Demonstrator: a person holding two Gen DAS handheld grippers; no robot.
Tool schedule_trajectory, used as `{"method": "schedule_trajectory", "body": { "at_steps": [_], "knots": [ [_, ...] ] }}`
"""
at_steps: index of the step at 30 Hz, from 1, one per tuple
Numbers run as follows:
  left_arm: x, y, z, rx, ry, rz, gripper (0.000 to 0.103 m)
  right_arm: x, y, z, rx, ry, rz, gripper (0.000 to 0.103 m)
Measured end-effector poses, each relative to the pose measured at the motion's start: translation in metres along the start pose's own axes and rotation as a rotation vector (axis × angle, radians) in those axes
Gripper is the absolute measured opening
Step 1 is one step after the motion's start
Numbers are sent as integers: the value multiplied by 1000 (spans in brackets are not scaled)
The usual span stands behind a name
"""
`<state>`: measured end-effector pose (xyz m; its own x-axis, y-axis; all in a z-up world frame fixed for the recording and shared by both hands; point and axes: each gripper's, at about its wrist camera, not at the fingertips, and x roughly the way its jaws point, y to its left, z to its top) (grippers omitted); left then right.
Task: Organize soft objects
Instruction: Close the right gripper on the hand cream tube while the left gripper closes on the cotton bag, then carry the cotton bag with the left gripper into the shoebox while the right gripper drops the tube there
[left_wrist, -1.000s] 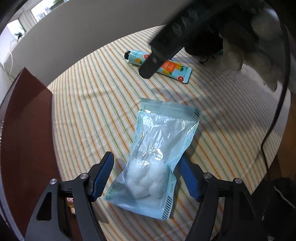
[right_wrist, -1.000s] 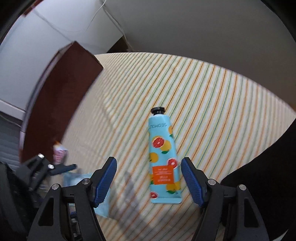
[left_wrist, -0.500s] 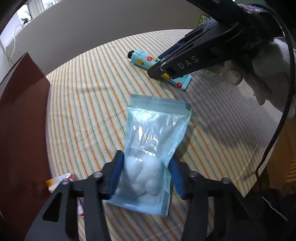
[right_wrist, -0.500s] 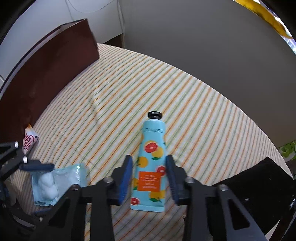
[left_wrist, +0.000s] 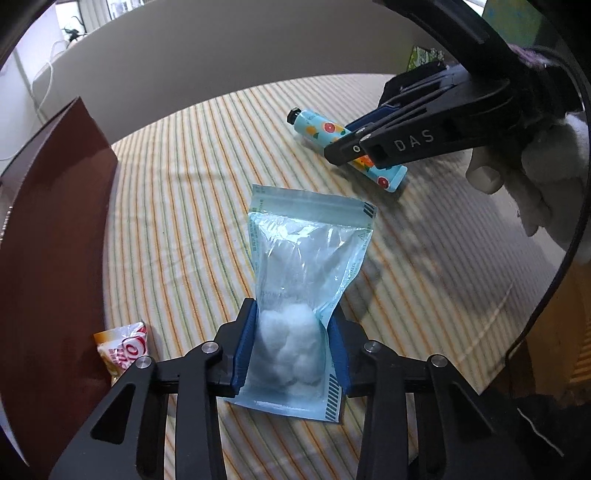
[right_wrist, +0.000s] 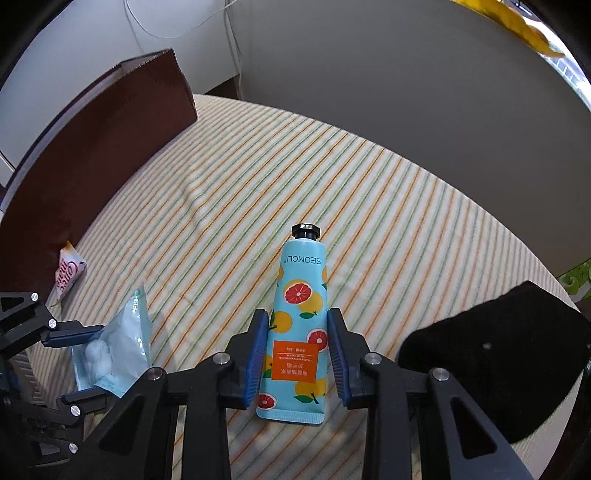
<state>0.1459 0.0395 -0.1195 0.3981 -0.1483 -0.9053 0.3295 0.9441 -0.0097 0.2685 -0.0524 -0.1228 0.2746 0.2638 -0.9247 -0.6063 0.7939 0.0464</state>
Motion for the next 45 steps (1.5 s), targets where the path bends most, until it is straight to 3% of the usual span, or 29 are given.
{"method": "schedule_trajectory", "body": {
  "at_steps": [13, 19, 24, 32, 39, 45],
  "knots": [
    [-78, 2, -3, 12, -132, 21, 35, -76, -1, 5, 28, -112, 25, 29],
    [-129, 42, -6, -46, -217, 87, 35, -108, 20, 33, 1, -179, 55, 29],
    [-156, 95, -21, -137, -235, 171, 35, -123, 54, 61, -43, -218, 97, 29],
    [-161, 151, -48, -252, -190, 278, 35, -128, 127, 101, -138, -251, 157, 29],
    [-149, 175, -57, -324, -165, 285, 35, -96, 187, 127, -184, -238, 178, 29],
    [-138, 184, -57, -338, -138, 286, 35, -74, 208, 136, -179, -205, 194, 29]
  ]
}}
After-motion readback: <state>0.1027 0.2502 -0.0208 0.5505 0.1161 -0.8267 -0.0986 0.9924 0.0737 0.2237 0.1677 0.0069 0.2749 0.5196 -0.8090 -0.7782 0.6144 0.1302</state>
